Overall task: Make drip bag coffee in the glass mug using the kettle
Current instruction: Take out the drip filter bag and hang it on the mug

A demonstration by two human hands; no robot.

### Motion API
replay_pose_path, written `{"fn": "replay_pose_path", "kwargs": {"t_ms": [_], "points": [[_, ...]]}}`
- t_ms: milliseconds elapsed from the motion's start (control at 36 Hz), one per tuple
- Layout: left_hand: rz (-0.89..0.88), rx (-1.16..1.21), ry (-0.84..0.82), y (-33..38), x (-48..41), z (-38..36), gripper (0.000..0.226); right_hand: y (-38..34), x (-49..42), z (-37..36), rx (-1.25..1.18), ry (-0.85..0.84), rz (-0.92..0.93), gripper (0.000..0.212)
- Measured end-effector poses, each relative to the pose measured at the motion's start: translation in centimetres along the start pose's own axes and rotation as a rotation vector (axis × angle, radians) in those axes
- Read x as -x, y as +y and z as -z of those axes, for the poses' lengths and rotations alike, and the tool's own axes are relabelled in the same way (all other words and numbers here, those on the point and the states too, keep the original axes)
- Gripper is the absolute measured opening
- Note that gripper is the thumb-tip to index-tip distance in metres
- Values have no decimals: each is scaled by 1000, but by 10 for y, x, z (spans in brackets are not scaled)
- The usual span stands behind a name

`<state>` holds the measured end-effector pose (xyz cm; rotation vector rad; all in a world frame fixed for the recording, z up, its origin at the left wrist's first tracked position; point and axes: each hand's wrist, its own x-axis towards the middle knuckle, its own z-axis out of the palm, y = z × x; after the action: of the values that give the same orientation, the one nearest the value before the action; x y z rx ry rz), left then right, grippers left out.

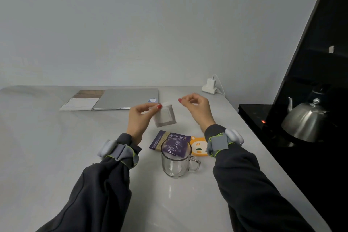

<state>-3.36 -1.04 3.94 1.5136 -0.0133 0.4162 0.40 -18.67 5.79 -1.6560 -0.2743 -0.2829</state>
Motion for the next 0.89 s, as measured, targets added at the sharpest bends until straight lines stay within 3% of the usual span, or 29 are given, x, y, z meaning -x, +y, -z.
{"fn": "replay_pose_path", "kwargs": {"t_ms": [139,278,333,389,417,472,528,583,639,694,778,861,889], "points": [[-12,-11,39,-3,2,-1,8,0,5,0,187,-226,5,28],[3,-5,28,-7,3,-2,8,3,8,-7,247,-332,-22,16],[3,-3,33,-8,2,-1,9,2,10,-8,232,-311,-49,26],[4,9,43,-9,1,1,10,0,12,-8,211,-219,-46,13],[4,15,48,-9,0,1,10,0,11,-8,214,-190,-31,17],[2,12,48,-10,-1,1,15,3,10,-7,220,-221,-29,20],[4,0,44,-11,-2,2,20,1,14,-7,223,-324,-63,8],[2,0,36,-11,-3,1,21,2,15,-8,251,-373,-53,29],[-5,-2,47,-12,-3,0,22,2,15,-10,219,-260,-56,15],[-12,-5,60,-13,-3,0,22,2,13,-9,203,-191,-28,22],[-9,-5,52,-15,-3,0,21,1,17,-10,207,-303,-47,13],[0,5,47,-15,-3,1,20,3,15,-11,255,-330,-66,46],[-2,9,49,-16,-3,1,20,2,16,-11,229,-267,-47,36]]}}
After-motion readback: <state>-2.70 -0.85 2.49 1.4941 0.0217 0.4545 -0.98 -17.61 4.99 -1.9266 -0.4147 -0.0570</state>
